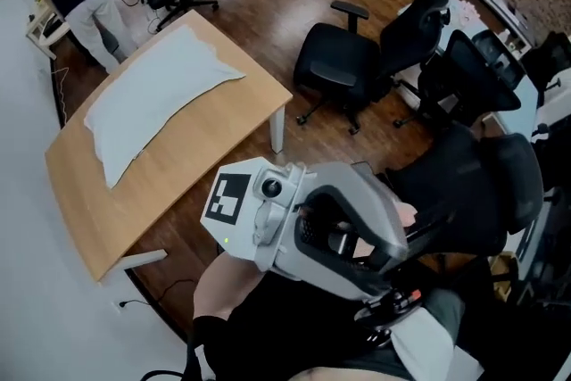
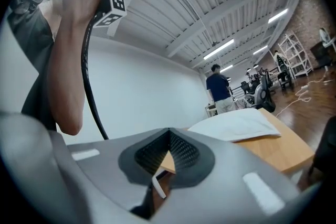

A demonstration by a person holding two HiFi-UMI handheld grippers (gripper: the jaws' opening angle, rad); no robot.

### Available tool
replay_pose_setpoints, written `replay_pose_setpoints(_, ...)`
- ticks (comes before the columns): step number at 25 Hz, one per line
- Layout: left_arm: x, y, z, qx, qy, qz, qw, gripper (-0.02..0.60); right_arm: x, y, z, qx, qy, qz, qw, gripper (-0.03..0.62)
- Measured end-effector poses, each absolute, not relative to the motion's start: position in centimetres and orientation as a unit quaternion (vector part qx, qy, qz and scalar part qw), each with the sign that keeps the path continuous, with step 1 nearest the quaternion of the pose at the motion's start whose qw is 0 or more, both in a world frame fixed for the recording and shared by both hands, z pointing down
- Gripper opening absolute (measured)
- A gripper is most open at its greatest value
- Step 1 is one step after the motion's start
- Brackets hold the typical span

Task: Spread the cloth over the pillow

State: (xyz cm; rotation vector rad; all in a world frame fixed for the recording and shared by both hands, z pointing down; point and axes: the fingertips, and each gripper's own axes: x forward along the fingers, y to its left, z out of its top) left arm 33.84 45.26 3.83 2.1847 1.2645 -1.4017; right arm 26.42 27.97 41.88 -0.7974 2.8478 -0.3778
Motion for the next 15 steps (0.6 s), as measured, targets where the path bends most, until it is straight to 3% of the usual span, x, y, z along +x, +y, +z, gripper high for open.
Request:
replay_pose_setpoints(3, 33.1, 48.2, 2.1, 0.74, 0.479, -0.468, 0.071, 0.081, 26.7, 27.7, 42.2, -0.27, 0.951, -0.127, 0.077, -0.005)
replay_pose_setpoints(4, 33.0, 48.7, 2.1, 0.736, 0.49, -0.464, 0.056, 0.054, 26.8, 27.6, 42.4, -0.271, 0.951, -0.127, 0.076, -0.005)
replay_pose_setpoints(9, 32.7, 48.5, 2.6, 0.73, 0.482, -0.481, 0.055, 0.037, 27.3, 27.1, 43.0, -0.276, 0.95, -0.128, 0.07, -0.005)
replay_pose_setpoints(15, 30.9, 44.3, 9.2, 0.834, 0.332, -0.441, 0.003, 0.037, 27.8, 26.5, 43.9, -0.282, 0.949, -0.13, 0.063, -0.005)
